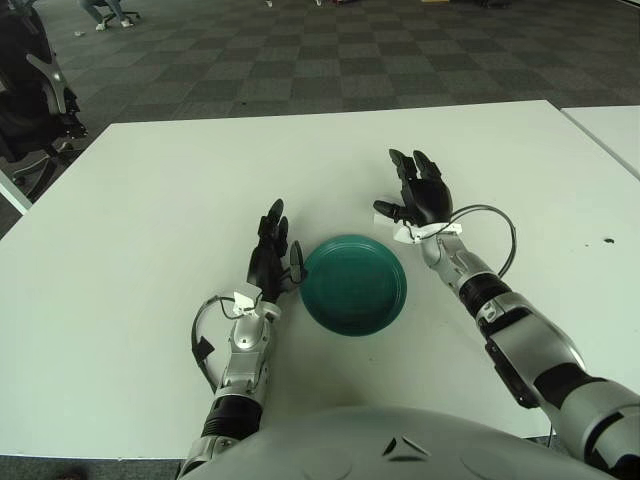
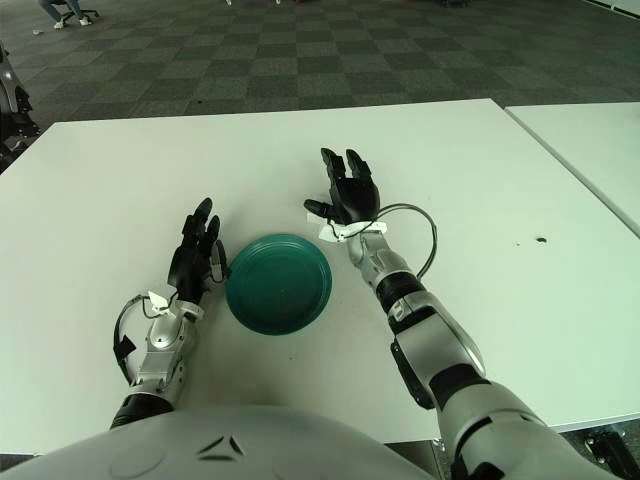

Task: Put the charger into the plate.

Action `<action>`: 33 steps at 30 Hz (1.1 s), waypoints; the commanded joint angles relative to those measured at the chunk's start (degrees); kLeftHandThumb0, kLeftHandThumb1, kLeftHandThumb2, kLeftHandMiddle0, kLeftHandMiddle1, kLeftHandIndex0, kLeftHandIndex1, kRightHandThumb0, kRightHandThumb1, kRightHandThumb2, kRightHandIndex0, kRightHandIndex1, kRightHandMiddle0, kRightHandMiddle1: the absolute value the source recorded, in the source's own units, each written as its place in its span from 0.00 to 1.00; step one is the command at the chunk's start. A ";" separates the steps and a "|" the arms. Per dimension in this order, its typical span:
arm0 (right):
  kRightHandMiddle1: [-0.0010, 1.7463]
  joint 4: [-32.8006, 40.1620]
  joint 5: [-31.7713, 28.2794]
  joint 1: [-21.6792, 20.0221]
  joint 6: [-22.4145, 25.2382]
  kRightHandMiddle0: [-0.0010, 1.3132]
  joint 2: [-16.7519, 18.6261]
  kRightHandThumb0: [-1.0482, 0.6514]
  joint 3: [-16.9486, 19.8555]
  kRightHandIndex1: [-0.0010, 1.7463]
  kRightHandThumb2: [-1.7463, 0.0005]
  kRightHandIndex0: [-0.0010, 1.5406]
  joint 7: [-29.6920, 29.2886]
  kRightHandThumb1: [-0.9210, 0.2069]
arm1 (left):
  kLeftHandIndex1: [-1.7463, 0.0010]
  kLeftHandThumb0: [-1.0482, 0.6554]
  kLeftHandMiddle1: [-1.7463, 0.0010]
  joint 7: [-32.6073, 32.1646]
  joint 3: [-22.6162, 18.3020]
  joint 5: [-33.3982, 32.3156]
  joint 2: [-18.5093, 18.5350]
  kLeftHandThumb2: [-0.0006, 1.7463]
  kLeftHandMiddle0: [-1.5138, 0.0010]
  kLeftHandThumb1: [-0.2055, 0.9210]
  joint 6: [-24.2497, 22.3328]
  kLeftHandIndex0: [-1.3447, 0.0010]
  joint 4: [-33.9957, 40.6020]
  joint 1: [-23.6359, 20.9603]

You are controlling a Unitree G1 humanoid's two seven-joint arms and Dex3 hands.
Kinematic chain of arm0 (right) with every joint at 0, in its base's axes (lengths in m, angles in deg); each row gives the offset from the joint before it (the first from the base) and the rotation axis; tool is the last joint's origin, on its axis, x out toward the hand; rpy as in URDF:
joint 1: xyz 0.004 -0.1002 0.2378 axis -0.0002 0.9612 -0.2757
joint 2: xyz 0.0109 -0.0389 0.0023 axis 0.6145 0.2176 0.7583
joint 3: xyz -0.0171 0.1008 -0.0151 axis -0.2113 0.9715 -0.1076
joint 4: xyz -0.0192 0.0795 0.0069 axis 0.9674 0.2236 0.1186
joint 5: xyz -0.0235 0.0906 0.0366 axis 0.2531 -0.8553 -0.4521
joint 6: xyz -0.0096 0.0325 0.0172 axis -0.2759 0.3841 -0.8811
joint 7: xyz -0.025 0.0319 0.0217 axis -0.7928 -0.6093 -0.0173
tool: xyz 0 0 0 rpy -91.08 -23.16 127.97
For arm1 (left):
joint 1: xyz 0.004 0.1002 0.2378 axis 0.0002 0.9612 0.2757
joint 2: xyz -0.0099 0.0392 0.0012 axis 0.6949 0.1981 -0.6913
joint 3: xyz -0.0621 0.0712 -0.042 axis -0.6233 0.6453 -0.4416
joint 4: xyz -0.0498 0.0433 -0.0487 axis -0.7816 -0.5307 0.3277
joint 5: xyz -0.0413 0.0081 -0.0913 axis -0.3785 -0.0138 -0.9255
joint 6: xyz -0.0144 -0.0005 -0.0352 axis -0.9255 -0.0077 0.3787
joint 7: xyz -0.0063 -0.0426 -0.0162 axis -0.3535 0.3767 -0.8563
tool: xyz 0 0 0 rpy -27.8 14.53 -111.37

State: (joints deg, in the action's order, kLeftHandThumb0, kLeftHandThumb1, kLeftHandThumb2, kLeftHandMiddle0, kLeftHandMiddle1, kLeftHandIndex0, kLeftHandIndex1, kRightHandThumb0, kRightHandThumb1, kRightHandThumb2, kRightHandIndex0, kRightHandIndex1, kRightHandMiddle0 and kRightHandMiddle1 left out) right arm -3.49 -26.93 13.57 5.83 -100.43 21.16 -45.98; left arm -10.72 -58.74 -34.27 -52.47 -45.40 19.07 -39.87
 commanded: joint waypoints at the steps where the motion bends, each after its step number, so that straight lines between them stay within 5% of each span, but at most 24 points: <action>1: 0.22 -2.99 1.02 -3.12 1.28 0.00 0.76 0.10 -1.76 0.00 0.64 0.12 -0.45 0.00 | 0.68 0.12 0.99 -0.71 0.60 -0.65 -3.03 0.56 0.87 1.00 -0.83 1.00 -6.58 4.17; 15: 0.18 -2.37 3.46 -5.52 3.66 0.00 0.52 0.10 -7.68 0.00 0.63 0.10 2.01 0.00 | 0.59 0.10 0.99 -0.82 0.15 -0.66 -2.70 0.55 0.84 1.00 -0.12 1.00 -8.30 3.17; 33: 0.16 -2.98 4.59 -5.88 6.66 0.00 -0.55 0.13 -12.37 0.00 0.64 0.09 13.31 0.00 | 0.58 0.08 0.99 -0.26 0.19 -1.28 -2.87 0.55 0.82 1.00 -0.25 1.00 -9.05 2.88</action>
State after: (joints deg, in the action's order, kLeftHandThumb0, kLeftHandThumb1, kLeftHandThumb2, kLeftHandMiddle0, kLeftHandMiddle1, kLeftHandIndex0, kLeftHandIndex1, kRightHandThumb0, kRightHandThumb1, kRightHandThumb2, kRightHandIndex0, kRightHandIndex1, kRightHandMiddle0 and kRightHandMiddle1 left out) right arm -6.69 -23.14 7.97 11.32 -100.20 9.69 -35.47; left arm -11.08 -58.82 -34.31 -52.47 -44.37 17.14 -41.43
